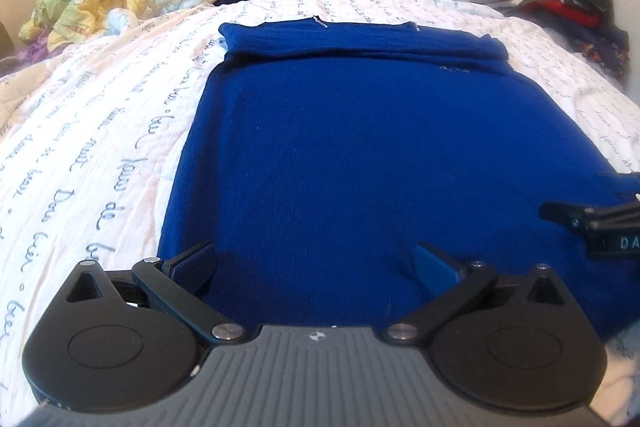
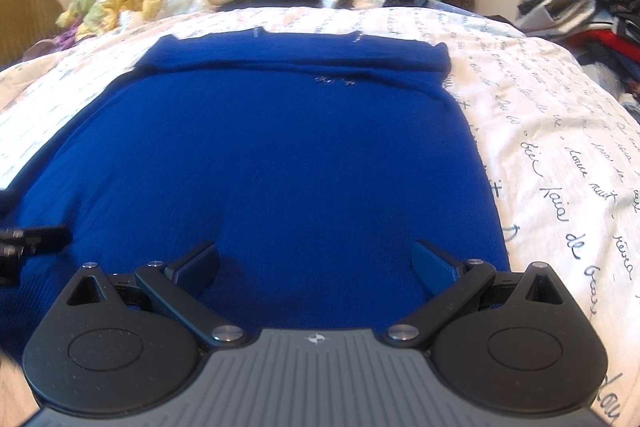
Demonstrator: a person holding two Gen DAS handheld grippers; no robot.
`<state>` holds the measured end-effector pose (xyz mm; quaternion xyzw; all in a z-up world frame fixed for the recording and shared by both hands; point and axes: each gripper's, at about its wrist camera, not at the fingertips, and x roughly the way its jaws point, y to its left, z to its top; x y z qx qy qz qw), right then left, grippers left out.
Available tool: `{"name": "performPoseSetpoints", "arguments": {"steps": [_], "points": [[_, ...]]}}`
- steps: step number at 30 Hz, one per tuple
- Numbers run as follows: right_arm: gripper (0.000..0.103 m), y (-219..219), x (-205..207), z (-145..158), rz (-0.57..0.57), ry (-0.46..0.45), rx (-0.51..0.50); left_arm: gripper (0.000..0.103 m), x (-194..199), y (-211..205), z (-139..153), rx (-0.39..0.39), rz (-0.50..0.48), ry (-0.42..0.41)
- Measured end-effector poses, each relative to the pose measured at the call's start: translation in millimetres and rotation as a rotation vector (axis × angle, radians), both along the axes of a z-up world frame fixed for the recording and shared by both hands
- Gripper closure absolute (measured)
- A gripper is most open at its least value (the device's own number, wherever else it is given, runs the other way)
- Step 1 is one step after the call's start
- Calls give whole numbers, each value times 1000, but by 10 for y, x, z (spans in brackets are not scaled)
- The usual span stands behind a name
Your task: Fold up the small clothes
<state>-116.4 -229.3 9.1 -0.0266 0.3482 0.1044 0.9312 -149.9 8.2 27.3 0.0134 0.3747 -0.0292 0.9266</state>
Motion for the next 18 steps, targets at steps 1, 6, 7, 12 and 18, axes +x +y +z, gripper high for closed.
{"name": "performPoseSetpoints", "arguments": {"steps": [1, 6, 7, 12, 18], "points": [[0, -23, -33, 3, 8, -2, 0, 0, -29, 4, 3, -1, -9, 10], [0, -210, -267, 28, 42, 30, 60, 0, -252, 78, 43, 25, -70, 35], [0, -257, -310, 41, 50, 38, 69, 0, -301, 105, 45, 28, -70, 36], [0, -353, -435, 135, 122, 138, 28, 0, -484, 299, 70, 39, -59, 84], [0, -642, -479, 302, 96, 205, 87, 0, -581, 756, 204, -185, 25, 150]]}}
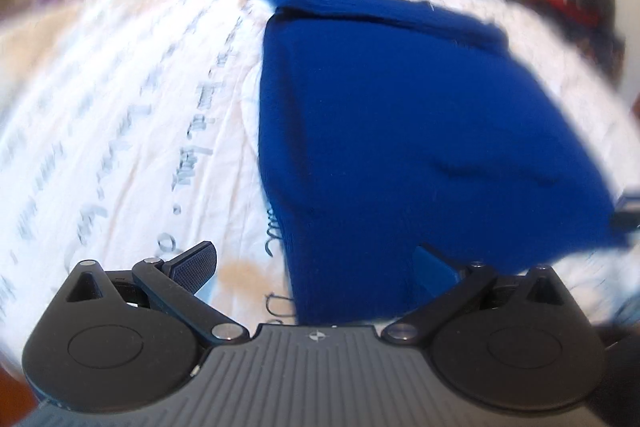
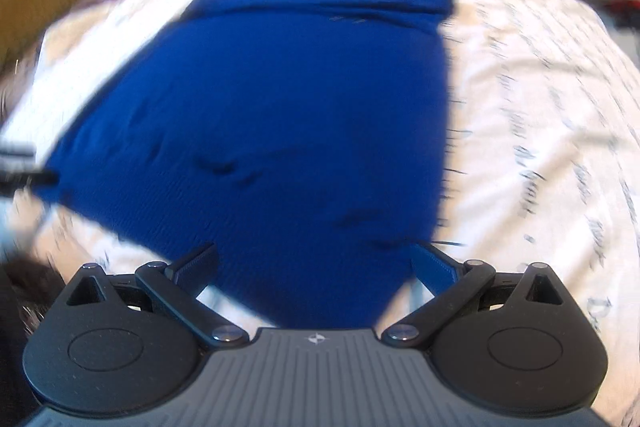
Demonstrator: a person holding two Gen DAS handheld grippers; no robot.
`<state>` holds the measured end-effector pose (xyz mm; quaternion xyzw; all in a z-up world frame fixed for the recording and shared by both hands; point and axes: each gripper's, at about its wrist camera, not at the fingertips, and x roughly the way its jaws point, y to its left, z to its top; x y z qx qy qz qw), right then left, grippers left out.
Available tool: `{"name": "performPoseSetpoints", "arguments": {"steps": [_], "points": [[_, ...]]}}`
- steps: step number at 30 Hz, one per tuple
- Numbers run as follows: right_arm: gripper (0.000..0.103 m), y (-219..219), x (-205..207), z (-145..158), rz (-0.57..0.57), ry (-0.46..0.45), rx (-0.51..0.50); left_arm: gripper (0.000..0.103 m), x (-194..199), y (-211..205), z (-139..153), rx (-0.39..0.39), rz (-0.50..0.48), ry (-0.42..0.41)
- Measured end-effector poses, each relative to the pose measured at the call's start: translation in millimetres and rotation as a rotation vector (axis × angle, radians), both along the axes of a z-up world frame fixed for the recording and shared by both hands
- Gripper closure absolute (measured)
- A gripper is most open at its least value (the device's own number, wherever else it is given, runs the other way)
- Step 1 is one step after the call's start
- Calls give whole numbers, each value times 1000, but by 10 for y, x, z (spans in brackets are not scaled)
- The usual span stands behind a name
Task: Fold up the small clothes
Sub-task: 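Grasp the end of the blue sweater with both tools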
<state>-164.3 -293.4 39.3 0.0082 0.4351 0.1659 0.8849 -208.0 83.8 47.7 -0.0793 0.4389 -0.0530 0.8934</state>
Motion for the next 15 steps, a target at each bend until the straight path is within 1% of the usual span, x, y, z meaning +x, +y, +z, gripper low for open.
{"name": "performPoseSetpoints", "arguments": {"steps": [1, 3, 4, 5, 6, 8, 9, 10, 12, 13, 15], "points": [[0, -124, 36, 10, -40, 24, 66, 0, 28, 101, -10, -104, 20, 23], [0, -384, 172, -61, -135, 140, 235, 0, 73, 254, -62, -289, 56, 53], [0, -485, 230, -85, -161, 180, 308, 1, 98, 305, -69, -356, 69, 61], [0, -547, 263, -85, -161, 197, 362, 1, 136, 333, -82, -414, 62, 81], [0, -588, 312, -109, -157, 243, 412, 2, 169, 348, -97, -463, 51, 97], [0, -646, 376, -168, -149, 311, 519, 4, 211, 358, -116, -513, 37, 114], [0, -661, 399, -218, -134, 349, 578, 6, 219, 353, -115, -517, 31, 113], [0, -675, 421, -258, -122, 378, 625, 11, 226, 339, -107, -506, 25, 111], [0, -682, 443, -307, -112, 400, 671, 21, 230, 335, -91, -489, 18, 114], [0, -689, 443, -319, -113, 402, 683, 21, 229, 348, -89, -494, 15, 117], [0, -728, 451, -346, -124, 413, 715, 21, 222, 410, -104, -530, 18, 128]]}}
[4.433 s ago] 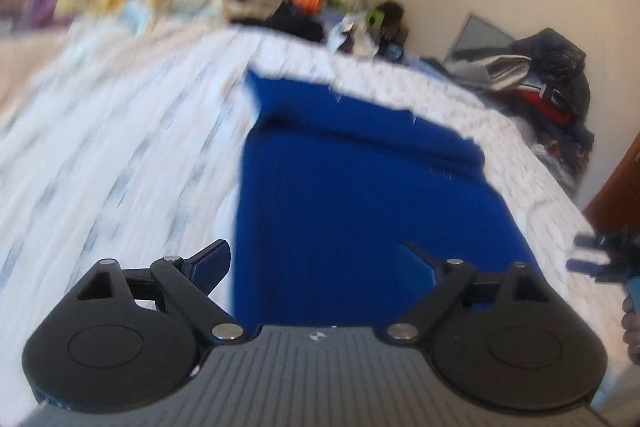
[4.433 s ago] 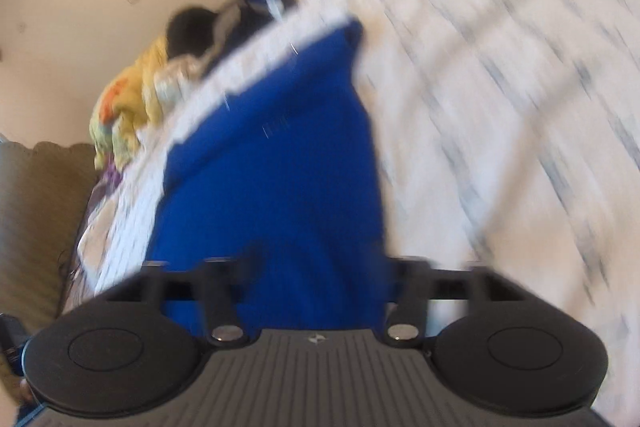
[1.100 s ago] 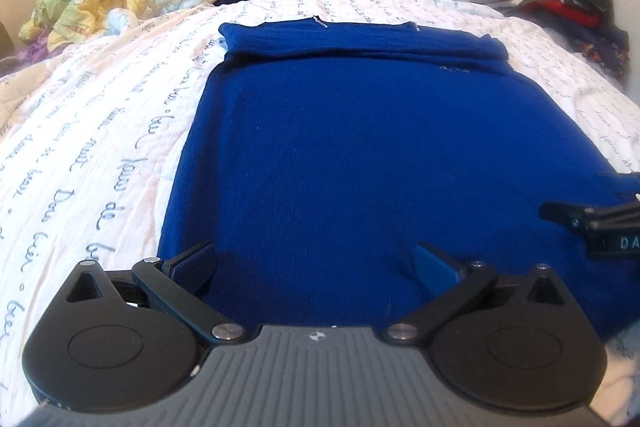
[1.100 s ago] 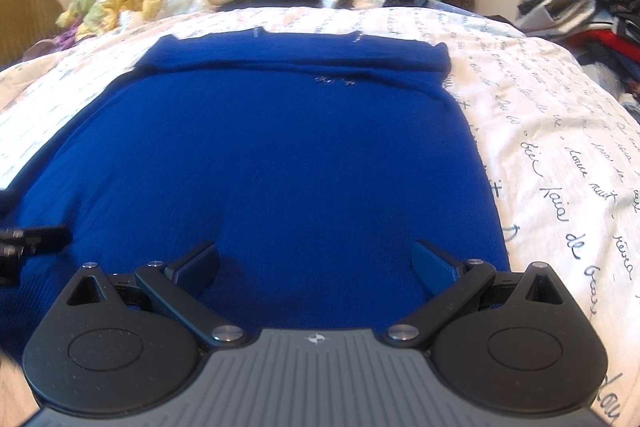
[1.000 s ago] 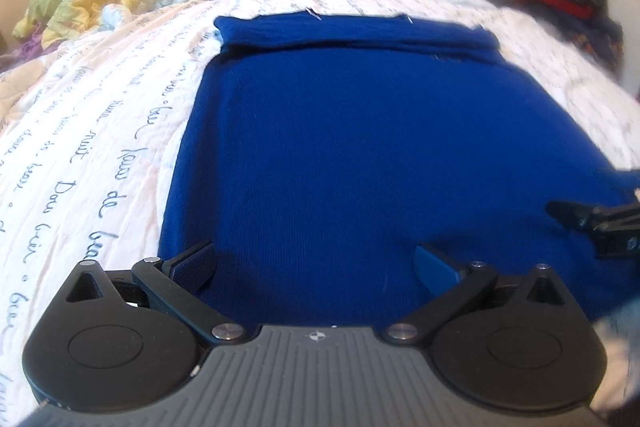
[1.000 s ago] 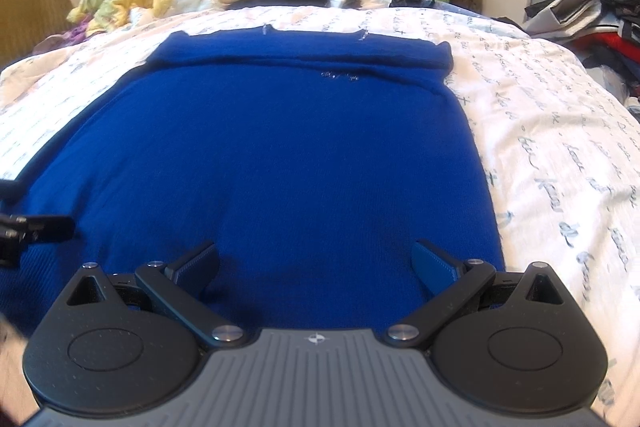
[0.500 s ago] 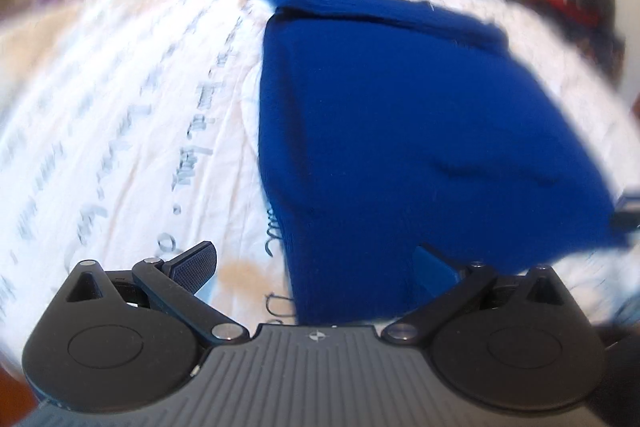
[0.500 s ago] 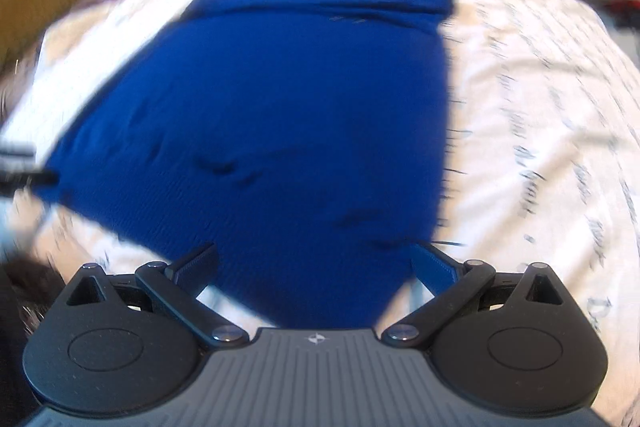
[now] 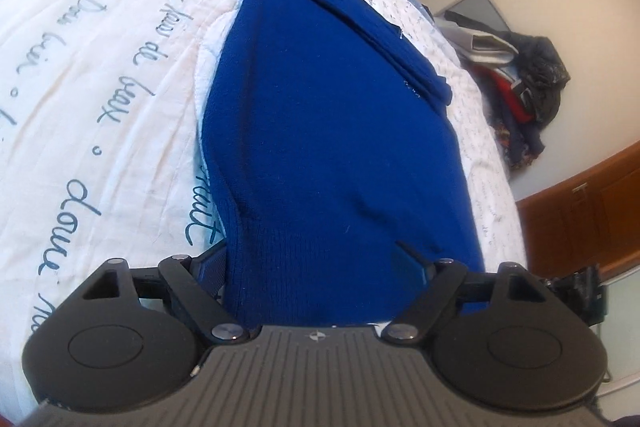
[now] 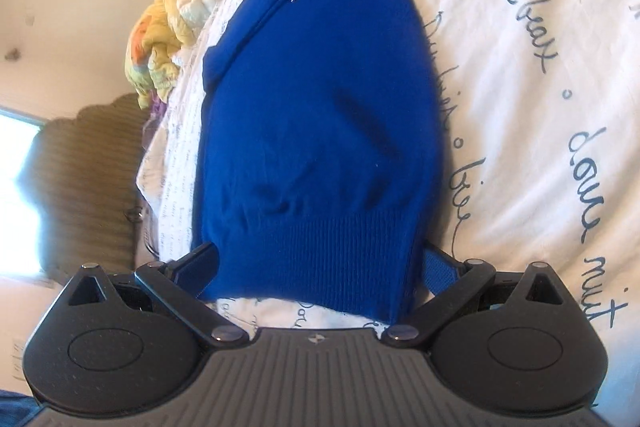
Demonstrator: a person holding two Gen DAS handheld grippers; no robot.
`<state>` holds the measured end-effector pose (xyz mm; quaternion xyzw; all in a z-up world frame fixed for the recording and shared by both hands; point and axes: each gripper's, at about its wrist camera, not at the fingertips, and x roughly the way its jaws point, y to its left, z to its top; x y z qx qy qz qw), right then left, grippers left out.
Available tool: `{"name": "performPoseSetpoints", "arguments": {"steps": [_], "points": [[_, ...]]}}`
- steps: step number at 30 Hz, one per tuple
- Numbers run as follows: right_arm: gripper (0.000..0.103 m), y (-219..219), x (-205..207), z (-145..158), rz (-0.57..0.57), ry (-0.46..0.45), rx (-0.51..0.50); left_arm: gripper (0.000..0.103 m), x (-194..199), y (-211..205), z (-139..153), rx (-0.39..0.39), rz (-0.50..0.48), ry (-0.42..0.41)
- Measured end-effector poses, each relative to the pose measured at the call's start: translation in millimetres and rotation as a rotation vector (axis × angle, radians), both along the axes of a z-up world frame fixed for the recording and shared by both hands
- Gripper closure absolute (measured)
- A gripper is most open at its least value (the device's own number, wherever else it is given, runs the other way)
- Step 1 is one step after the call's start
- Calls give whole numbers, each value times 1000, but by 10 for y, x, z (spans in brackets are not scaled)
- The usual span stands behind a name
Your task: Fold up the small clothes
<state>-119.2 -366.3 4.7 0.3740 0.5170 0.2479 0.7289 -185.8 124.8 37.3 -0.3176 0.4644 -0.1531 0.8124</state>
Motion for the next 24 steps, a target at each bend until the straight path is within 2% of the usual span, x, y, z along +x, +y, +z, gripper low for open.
{"name": "performPoseSetpoints", "arguments": {"steps": [2, 3, 5, 6, 7, 8, 10, 11, 14, 16, 18, 21, 24], "points": [[1, -43, -20, -32, -14, 12, 29, 22, -4, 81, -63, -64, 15, 20], [1, -62, -36, -40, -25, 21, 52, 26, -1, 121, -92, -90, 25, 32], [9, -89, -44, -94, -41, 29, 82, 39, 1, 155, -122, -96, 39, 44], [13, -96, -46, -108, -46, 27, 87, 50, -1, 153, -116, -79, 41, 45], [30, -116, -62, -111, -51, 34, 89, 63, 5, 150, -116, -64, 40, 55], [58, -131, -60, -128, -53, 46, 78, 68, 11, 148, -121, -55, 39, 63], [88, -167, -66, -182, -55, 74, 36, 97, 25, 162, -150, -45, 41, 91], [94, -193, -71, -227, -64, 85, 46, 99, 13, 211, -179, -47, 40, 108], [97, -214, -102, -285, -95, 77, 61, 100, 13, 200, -138, -32, 32, 97], [97, -163, -116, -233, -86, 48, 36, 100, 51, 157, -54, -32, 3, 58], [97, -157, -56, -154, -81, 5, 82, 100, 152, 135, 87, -55, -30, 4], [97, -147, 227, 32, -90, -82, 134, 100, 514, 153, 356, -80, -48, -107], [97, -178, 750, 262, -108, -193, 185, 100, 1123, 184, 630, -100, -38, -224]]}}
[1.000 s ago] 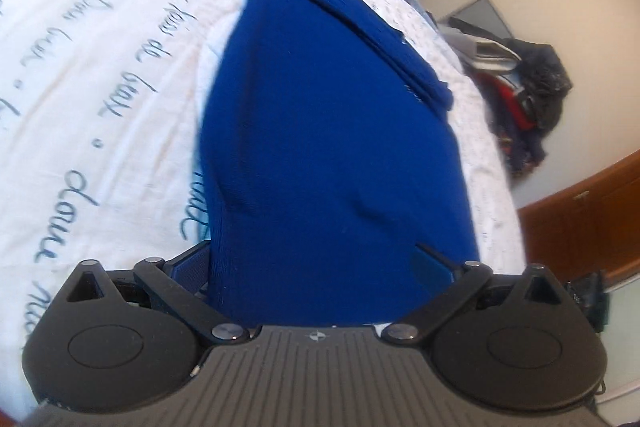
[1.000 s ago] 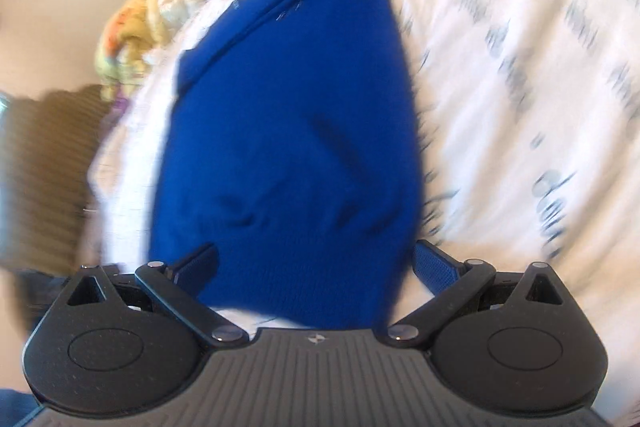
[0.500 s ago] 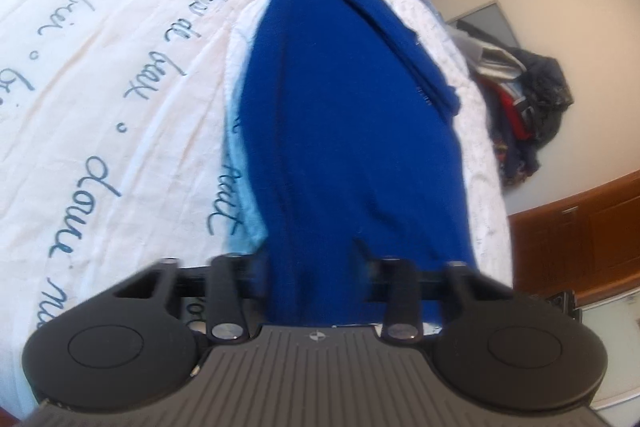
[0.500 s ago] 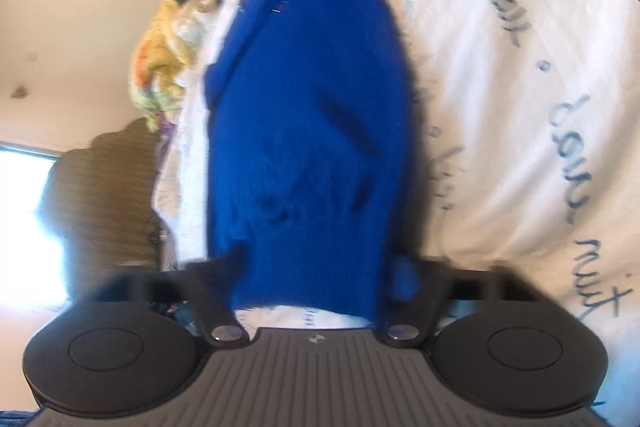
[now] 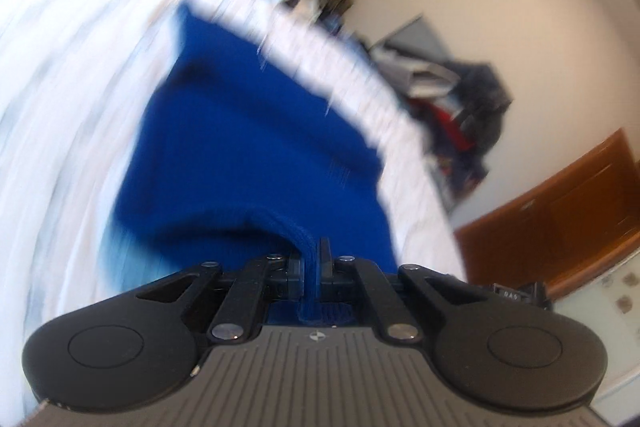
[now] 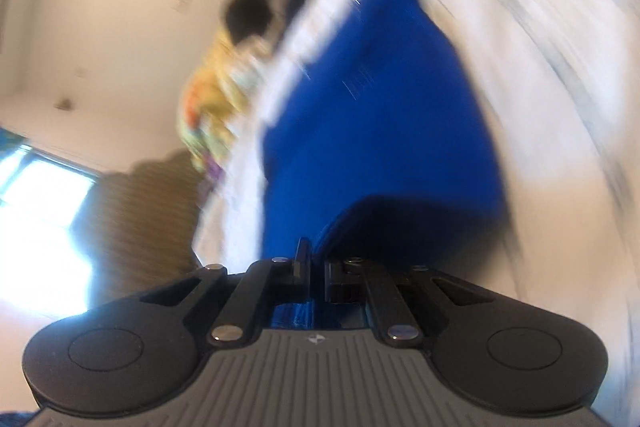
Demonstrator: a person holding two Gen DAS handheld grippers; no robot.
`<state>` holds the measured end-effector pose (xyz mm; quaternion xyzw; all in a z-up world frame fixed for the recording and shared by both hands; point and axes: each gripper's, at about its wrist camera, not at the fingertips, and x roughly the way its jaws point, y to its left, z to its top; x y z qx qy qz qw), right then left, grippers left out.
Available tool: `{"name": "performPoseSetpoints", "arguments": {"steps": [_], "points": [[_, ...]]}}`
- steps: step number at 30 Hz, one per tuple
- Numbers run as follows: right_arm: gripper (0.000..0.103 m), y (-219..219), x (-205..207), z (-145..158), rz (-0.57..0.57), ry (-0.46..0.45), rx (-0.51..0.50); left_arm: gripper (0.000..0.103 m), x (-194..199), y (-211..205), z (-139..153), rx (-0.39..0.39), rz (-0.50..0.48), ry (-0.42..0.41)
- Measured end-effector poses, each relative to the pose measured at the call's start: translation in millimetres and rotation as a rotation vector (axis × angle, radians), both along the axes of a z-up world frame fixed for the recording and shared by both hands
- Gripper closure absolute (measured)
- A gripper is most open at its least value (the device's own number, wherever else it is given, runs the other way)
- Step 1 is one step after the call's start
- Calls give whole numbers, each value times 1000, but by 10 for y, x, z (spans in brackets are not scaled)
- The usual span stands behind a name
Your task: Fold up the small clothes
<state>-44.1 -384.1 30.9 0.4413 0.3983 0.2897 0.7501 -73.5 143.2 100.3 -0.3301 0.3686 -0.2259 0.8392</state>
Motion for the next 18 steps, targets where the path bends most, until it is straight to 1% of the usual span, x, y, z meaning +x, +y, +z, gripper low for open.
{"name": "performPoseSetpoints", "arguments": {"steps": [2, 3, 5, 6, 8, 9, 10, 11, 12, 13, 14, 15, 16, 17, 18], "points": [[97, -43, 445, 154, -21, -77, 32, 100, 476, 7, 142, 9, 22, -75], [97, -82, 677, 201, -36, -100, 51, 100, 727, -3, 189, 20, 39, -93], [97, -134, 1198, 233, -56, -116, 98, 100, 1253, -38, 249, 36, 61, -103], [97, -149, 1450, 240, -65, -119, 96, 100, 1501, -65, 268, 62, 75, -119], [97, -144, 1975, 199, -87, -101, 61, 100, 1977, -166, 282, 128, 105, -133], [97, -116, 2233, 136, -95, -81, 60, 100, 2183, -223, 257, 166, 118, -138], [96, -120, 2480, 72, -99, -65, 57, 100, 2391, -287, 223, 210, 135, -139], [93, -113, 2688, 2, -117, -43, 42, 99, 2616, -365, 142, 256, 147, -134], [91, -85, 2865, -59, -148, -22, 17, 95, 2787, -420, 64, 300, 154, -131], [80, -45, 3033, -120, -176, 3, -26, 86, 2930, -424, -12, 347, 188, -106], [58, -28, 3132, -190, -206, 30, -63, 75, 3022, -398, -51, 364, 226, -67], [44, -18, 3178, -221, -239, 63, -93, 48, 2999, -351, -74, 358, 253, -47], [26, -16, 3177, -233, -260, 89, -120, 18, 2917, -295, -72, 337, 272, -61], [25, 11, 3110, -215, -265, 67, -141, 9, 2795, -225, -65, 321, 302, -103], [25, 11, 2989, -153, -251, 18, -168, 4, 2584, -193, -31, 327, 329, -147]]}}
